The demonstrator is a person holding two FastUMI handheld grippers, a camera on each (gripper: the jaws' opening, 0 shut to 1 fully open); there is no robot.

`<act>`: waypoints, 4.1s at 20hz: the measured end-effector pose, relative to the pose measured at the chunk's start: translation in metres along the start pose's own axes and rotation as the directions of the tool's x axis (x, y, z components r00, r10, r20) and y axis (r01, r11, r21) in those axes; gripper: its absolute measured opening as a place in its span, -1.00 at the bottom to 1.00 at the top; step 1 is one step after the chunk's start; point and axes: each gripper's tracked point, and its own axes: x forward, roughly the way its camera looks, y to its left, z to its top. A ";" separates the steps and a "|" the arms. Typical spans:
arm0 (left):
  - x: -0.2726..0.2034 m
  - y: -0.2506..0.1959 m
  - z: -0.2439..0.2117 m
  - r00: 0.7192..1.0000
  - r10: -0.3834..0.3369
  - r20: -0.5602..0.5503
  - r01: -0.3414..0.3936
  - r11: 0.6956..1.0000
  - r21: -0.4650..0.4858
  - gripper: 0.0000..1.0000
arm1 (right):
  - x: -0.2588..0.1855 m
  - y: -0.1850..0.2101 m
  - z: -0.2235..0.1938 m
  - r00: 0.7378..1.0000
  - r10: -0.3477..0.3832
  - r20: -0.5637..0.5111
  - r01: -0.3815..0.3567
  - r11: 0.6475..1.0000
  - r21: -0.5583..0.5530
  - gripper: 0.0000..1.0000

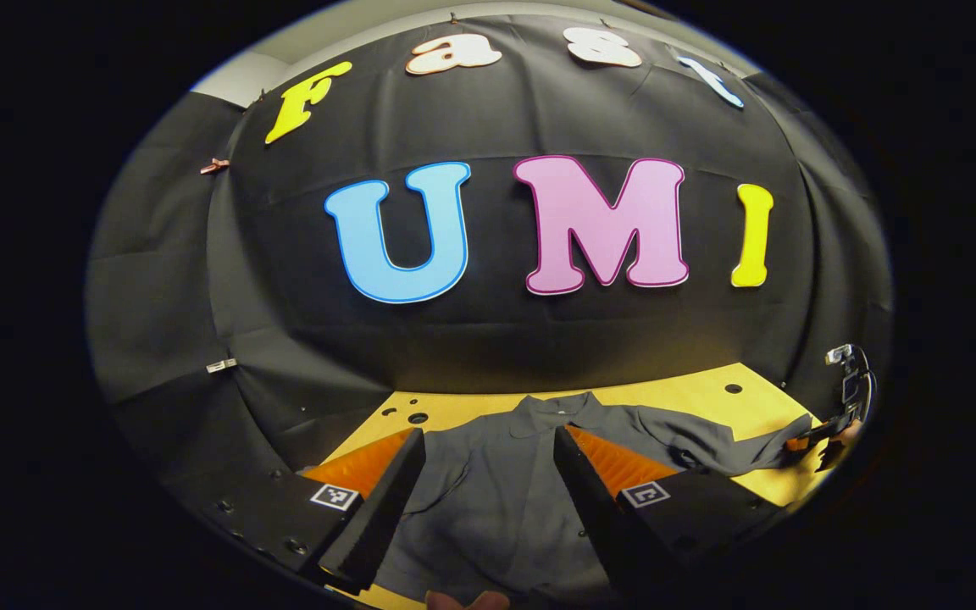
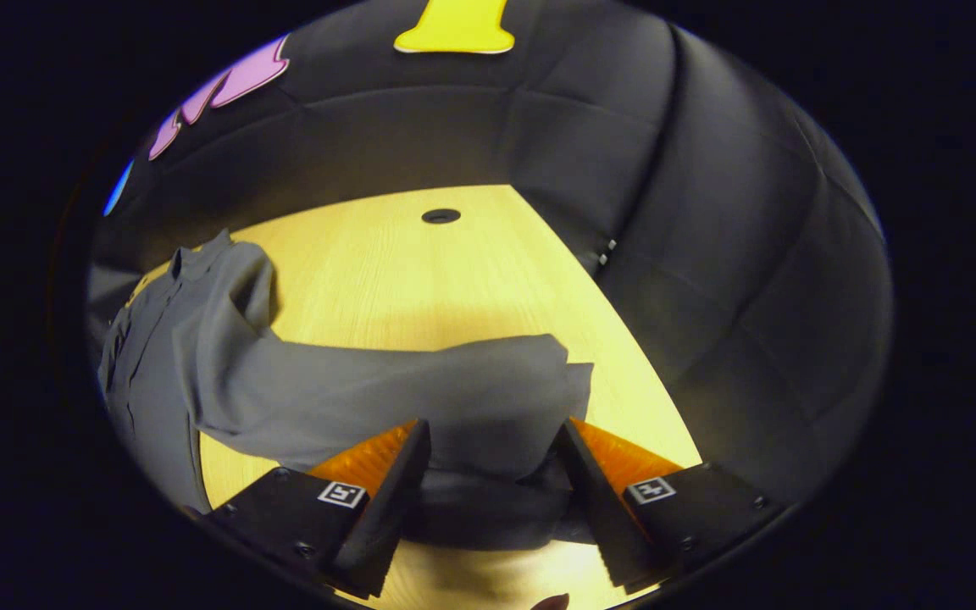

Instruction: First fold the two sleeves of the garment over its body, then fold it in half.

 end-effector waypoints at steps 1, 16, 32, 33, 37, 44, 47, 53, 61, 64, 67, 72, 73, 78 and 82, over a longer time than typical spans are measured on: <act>-0.001 0.000 -0.002 1.000 0.006 0.000 -0.006 1.000 0.001 0.94 | -0.002 0.000 0.003 1.000 0.000 0.011 0.001 1.000 -0.017 0.80; -0.001 0.087 -0.008 0.995 -0.097 0.023 0.097 0.995 0.016 0.94 | -0.125 0.027 0.020 0.932 -0.254 0.258 0.289 0.951 -0.108 -0.90; 0.039 0.236 -0.042 0.995 -0.076 0.067 0.079 0.996 -0.039 0.94 | -0.225 0.234 0.099 0.858 -0.128 0.497 0.185 0.980 -0.068 -0.91; 0.042 0.245 -0.050 0.996 -0.067 0.060 0.069 0.997 -0.041 0.94 | -0.224 0.253 0.107 0.854 -0.106 0.509 0.164 0.984 -0.071 -0.90; 0.057 0.286 -0.082 1.000 -0.024 0.019 0.025 0.998 -0.056 0.94 | -0.219 0.335 0.131 0.847 -0.013 0.532 0.096 0.987 -0.128 -0.90; 0.086 0.336 -0.146 0.997 0.028 -0.075 -0.032 0.998 -0.047 0.94 | -0.182 0.459 0.123 0.865 0.108 0.490 -0.027 0.985 -0.170 -0.90; 0.103 0.343 -0.176 0.991 0.015 -0.131 -0.026 0.996 -0.082 0.94 | -0.160 0.494 0.107 0.883 0.133 0.451 -0.050 0.980 -0.190 -0.90; 0.138 0.353 -0.223 0.975 0.018 -0.223 -0.044 0.993 -0.113 0.95 | -0.115 0.563 0.064 0.921 0.203 0.332 -0.125 0.962 -0.242 -0.89; 0.165 0.356 -0.277 0.932 -0.005 -0.362 -0.063 0.982 -0.176 0.94 | -0.093 0.615 0.018 0.935 0.309 0.176 -0.264 0.934 -0.239 -0.53; 0.168 0.356 -0.287 0.917 -0.008 -0.399 -0.073 0.979 -0.188 0.96 | -0.113 0.641 0.011 0.889 0.435 0.144 -0.399 0.889 -0.223 -0.14; 0.170 0.350 -0.301 0.901 -0.025 -0.433 -0.066 0.979 -0.195 0.92 | -0.155 0.672 0.007 0.779 0.615 0.125 -0.596 0.787 -0.159 0.18; 0.169 0.349 -0.324 0.851 0.013 -0.526 -0.088 0.989 -0.118 0.82 | -0.186 0.613 0.024 0.796 0.579 0.176 -0.554 0.814 -0.174 0.54; 0.177 0.347 -0.318 0.861 0.004 -0.509 -0.066 0.992 -0.103 0.82 | -0.189 0.598 0.025 0.807 0.561 0.184 -0.535 0.827 -0.175 0.55; 0.176 0.335 -0.318 0.850 -0.018 -0.527 -0.053 0.991 -0.119 -0.62 | -0.205 0.523 0.021 0.852 0.477 0.217 -0.456 0.878 -0.143 0.57; 0.171 0.334 -0.291 0.877 0.027 -0.479 -0.099 0.987 -0.126 -0.84 | -0.214 0.477 0.020 0.869 0.431 0.245 -0.418 0.902 -0.106 0.67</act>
